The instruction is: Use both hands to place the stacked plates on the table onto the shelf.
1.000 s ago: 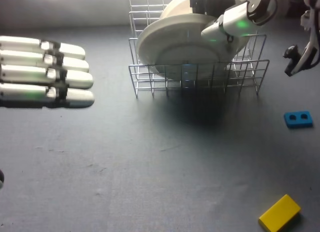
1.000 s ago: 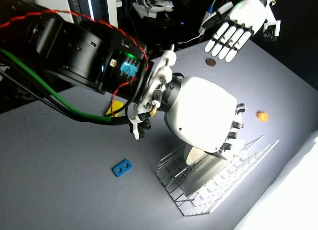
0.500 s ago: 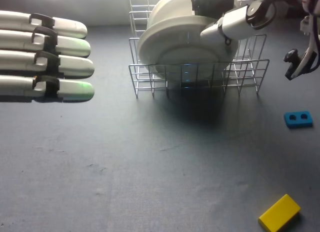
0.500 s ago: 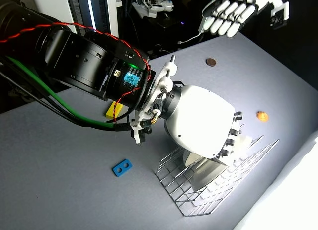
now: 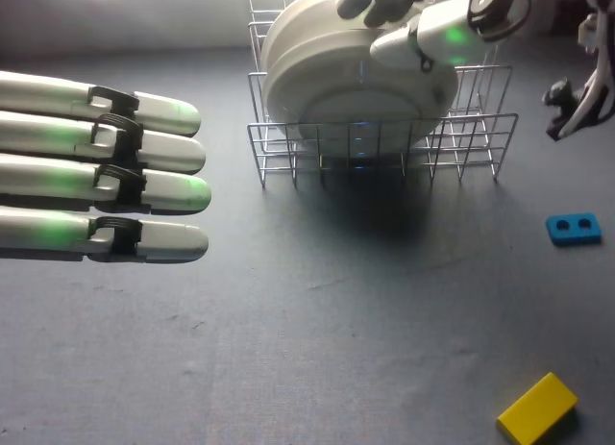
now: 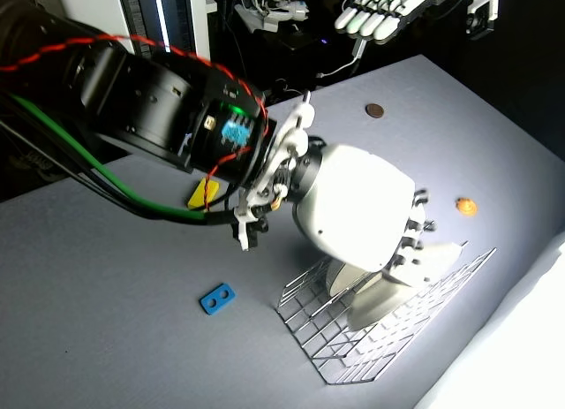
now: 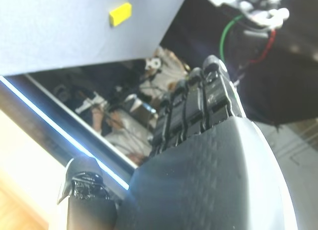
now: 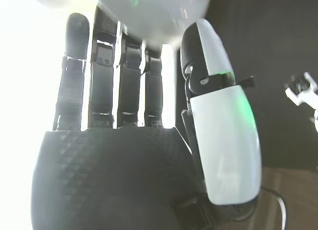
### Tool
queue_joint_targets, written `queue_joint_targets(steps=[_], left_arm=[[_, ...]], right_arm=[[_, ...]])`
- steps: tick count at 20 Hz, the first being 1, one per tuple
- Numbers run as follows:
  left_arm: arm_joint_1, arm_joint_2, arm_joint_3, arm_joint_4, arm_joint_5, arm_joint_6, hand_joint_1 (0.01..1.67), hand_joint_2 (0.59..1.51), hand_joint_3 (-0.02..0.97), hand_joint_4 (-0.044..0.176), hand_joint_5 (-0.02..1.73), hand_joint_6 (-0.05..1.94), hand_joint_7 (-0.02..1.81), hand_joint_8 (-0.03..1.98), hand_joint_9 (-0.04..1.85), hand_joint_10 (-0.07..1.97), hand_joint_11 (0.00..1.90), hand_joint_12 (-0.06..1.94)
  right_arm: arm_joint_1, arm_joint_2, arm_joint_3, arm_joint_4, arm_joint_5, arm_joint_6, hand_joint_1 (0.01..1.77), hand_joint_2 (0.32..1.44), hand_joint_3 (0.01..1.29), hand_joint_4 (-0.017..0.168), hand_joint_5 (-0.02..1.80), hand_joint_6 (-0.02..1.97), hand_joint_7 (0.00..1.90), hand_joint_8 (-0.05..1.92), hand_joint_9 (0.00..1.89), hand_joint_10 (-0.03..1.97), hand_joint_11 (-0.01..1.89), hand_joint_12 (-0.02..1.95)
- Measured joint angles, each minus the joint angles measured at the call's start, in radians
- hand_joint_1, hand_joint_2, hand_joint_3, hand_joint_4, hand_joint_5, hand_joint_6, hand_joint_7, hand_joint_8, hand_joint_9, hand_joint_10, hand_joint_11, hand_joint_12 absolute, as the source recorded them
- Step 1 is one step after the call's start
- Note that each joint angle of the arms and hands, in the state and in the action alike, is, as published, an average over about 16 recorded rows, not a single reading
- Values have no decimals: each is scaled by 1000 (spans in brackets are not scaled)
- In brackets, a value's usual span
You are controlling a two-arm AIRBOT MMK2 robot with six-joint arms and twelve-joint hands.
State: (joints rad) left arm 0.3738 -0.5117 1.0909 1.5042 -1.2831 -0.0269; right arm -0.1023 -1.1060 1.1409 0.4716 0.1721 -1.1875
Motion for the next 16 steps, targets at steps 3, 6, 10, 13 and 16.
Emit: queue_joint_targets(steps=[3,6,10,13,16], left_arm=[[6,2,-2,0,-24,2,12,1125,11,2,69,20,94,5,80,19,33,146],[12,1,0,-2,-51,11,18,1146,11,2,162,122,220,114,198,128,96,422],[21,-1,1,-1,-95,24,23,1163,10,9,416,570,506,574,478,581,352,895],[26,-2,-3,2,-124,35,41,1182,8,39,693,928,800,937,772,940,636,1253],[30,-2,-14,3,-137,46,142,1227,6,69,982,1287,1104,1298,1089,1300,956,1601]], right_arm=[[22,38,-42,-64,5,1,901,1168,12,-3,725,81,874,54,722,388,299,1323],[37,91,-94,-140,15,2,775,1155,12,-2,752,127,889,102,729,468,316,1388],[25,185,-176,-266,38,13,567,1117,12,0,860,525,985,510,861,837,543,1544],[-3,262,-234,-381,70,53,462,1109,12,20,977,865,1093,858,1011,1131,813,1659],[-43,335,-282,-503,108,132,439,1110,12,52,1094,1217,1219,1210,1181,1431,1102,1770]])
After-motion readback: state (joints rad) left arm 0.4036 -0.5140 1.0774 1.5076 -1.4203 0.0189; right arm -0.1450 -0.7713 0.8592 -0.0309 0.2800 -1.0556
